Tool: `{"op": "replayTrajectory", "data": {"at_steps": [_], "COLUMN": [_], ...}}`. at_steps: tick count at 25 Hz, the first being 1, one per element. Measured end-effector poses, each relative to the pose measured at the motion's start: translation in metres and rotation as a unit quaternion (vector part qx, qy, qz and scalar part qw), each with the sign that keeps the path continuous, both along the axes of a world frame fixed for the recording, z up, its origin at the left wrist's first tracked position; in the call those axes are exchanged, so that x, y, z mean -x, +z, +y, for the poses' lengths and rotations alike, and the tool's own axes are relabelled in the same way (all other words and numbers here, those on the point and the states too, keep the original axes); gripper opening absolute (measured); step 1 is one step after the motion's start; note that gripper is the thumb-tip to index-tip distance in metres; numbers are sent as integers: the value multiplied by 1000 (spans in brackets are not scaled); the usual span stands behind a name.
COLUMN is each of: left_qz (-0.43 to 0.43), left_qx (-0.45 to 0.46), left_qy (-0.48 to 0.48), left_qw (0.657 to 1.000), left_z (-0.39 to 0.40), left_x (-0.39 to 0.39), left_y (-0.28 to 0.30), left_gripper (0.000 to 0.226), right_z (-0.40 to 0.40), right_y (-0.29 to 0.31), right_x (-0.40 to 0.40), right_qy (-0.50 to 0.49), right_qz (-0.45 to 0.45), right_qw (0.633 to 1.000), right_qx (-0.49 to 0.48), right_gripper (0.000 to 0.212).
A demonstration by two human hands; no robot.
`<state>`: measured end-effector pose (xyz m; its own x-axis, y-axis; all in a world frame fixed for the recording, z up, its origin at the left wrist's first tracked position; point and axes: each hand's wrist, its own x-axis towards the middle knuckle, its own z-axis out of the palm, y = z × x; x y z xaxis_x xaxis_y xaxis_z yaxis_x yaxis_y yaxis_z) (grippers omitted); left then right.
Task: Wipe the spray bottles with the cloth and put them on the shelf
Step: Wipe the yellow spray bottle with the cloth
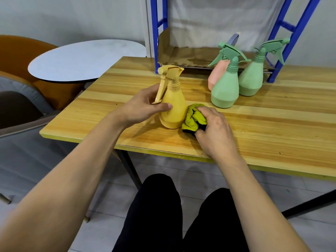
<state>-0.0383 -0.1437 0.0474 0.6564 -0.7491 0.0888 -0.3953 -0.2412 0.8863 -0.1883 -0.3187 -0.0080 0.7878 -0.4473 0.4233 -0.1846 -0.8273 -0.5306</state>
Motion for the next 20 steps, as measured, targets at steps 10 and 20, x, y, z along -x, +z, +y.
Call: {"op": "replayTrajectory", "data": {"at_steps": [10, 20], "left_qz": [-166, -82], "left_qx": [1, -53], "left_qy": [289, 92], "left_qw": [943, 991], "left_z": [-43, -7], "left_x": [47, 15], "left_y": [-26, -8], "left_gripper": [71, 68], "right_z": [22, 20], "right_y": [-7, -8], "right_x": [1, 2], "right_qy": [-57, -52], "right_qz": [-22, -19], "right_qw": [998, 998], "right_qx": [23, 24], "right_gripper": [61, 60]}}
